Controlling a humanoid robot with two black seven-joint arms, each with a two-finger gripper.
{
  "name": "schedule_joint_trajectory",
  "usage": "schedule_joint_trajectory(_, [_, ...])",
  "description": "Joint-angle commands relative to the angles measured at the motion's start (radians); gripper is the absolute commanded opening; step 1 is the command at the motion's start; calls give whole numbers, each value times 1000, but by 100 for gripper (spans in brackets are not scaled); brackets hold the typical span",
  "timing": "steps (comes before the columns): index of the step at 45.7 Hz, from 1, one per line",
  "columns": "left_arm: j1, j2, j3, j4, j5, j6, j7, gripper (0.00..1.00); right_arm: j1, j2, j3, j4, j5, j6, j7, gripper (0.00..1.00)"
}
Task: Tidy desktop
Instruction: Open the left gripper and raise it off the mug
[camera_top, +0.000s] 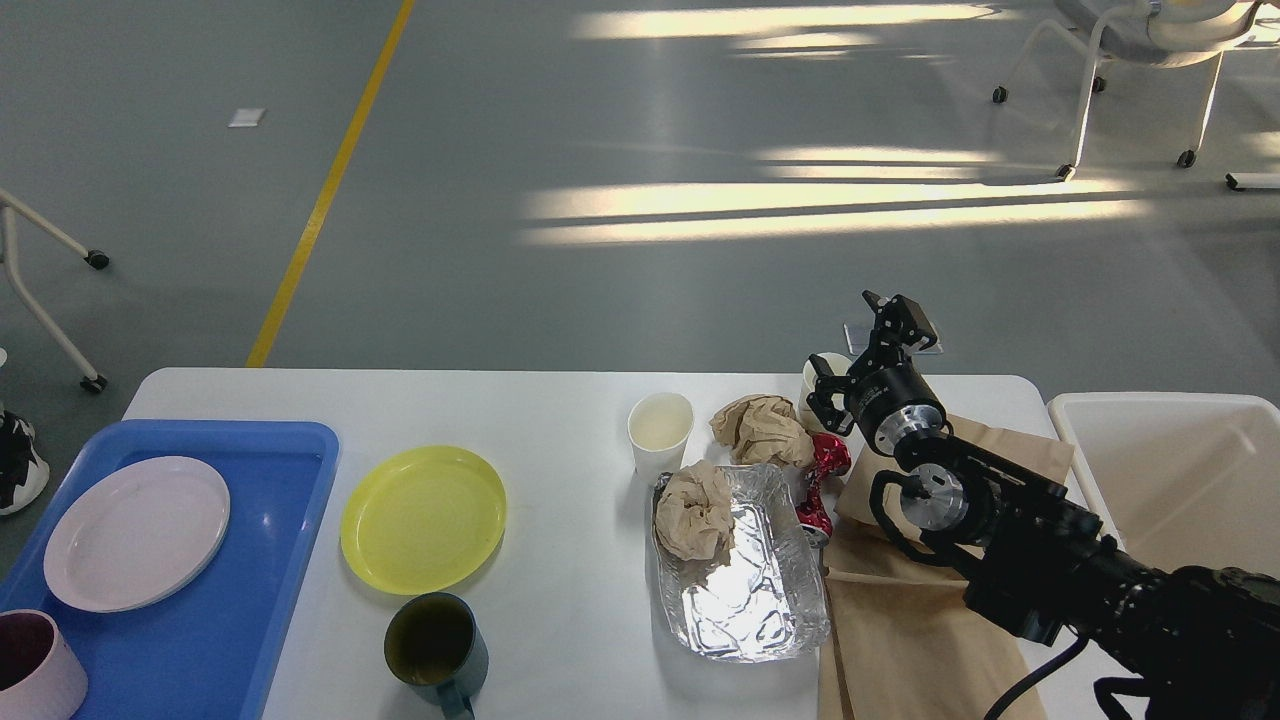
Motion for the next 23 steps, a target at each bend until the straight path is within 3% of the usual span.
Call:
schedule_joint_trajectory(1, [2, 0, 5, -2, 0, 0, -5, 49, 1, 0, 0, 0, 0, 0, 0, 100])
schedule_joint_trajectory(8, [0, -2, 14, -9, 0, 0, -5, 66, -1, 0, 0, 0, 0, 0, 0, 100])
schedule_joint_trajectory(16, [-31, 3, 20, -14, 1, 0, -3, 70, -1, 0, 0, 0, 0, 0, 0, 100])
schedule_joint_trajectory(23, [-168, 2, 66, -14, 4, 0, 10, 75, -1, 0, 0, 0, 0, 0, 0, 100])
